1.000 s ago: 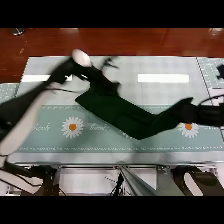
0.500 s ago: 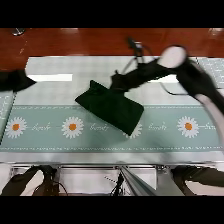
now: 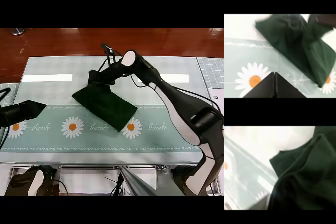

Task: Fold the shirts.

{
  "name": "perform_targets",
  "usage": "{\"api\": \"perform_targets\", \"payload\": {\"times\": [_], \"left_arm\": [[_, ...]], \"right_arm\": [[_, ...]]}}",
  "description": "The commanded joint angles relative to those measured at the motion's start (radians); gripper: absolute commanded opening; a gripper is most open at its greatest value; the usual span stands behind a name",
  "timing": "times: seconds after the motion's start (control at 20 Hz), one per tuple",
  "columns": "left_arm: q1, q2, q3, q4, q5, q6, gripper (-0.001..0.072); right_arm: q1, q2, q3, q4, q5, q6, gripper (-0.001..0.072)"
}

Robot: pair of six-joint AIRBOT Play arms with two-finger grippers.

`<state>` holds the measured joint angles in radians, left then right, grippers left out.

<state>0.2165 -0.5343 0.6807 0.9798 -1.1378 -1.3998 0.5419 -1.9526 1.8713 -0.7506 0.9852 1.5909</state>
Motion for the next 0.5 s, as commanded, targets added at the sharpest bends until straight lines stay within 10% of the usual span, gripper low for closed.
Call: {"api": "perform_targets", "payload": {"times": [0.0,0.25,0.45], "left_arm": [[-0.029,-0.031,-0.023,-0.021,0.023,0.0,0.0029],[-0.036,-0.105,-0.023,-0.021,0.038,0.0,0.0029],[-0.036,-0.12,-0.023,-0.023,0.04,0.0,0.0029]], "right_arm": [[-0.001,-0.045,0.029,0.163,-0.056,-0.041,0.0622],[-0.197,0.102,0.029,0.214,0.285,-0.091,0.0618],[-0.306,0.416,-0.042,-0.379,0.559,-0.066,0.0618]]}}
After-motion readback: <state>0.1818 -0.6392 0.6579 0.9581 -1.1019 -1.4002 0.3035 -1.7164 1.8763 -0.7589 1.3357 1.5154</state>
